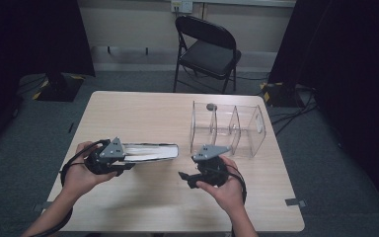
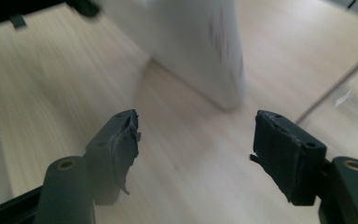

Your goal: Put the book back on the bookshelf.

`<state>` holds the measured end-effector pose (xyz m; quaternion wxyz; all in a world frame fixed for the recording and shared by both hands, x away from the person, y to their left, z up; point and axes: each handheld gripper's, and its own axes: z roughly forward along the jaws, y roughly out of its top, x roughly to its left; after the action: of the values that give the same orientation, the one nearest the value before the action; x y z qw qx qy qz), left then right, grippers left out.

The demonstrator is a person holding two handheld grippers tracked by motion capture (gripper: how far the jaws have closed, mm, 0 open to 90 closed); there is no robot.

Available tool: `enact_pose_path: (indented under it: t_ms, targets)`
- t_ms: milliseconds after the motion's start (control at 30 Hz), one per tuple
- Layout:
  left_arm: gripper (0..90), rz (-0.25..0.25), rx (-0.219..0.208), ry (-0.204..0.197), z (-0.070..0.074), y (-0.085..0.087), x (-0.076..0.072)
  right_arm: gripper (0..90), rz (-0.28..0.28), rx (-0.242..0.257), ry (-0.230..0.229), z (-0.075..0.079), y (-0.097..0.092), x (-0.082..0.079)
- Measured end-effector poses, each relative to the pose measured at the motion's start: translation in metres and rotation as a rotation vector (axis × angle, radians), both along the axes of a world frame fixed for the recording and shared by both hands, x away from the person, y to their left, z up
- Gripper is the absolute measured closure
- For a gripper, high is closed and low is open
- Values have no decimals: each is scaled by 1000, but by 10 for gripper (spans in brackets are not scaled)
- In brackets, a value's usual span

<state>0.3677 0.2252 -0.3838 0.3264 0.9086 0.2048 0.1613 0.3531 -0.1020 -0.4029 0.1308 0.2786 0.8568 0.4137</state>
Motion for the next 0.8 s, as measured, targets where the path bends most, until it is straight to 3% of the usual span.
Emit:
enact_pose_path:
  t_ms: [133, 233, 333, 533, 800]
  targets:
    - [714, 7, -6, 31, 4, 2, 3, 300, -20, -3, 60, -40, -7, -3]
    - [718, 6, -8, 53, 6, 2, 5, 286, -24, -14, 74, -65, -7, -5]
    - [722, 5, -1, 61, 8, 2, 4, 271, -28, -9, 81, -79, -6, -6]
    - [728, -2, 2, 82, 12, 3, 2, 245, -12, -90, 76, -92, -2, -5]
    - [735, -9, 10, 116, 17, 6, 2, 179, -9, -70, 38, -97, -3, -5]
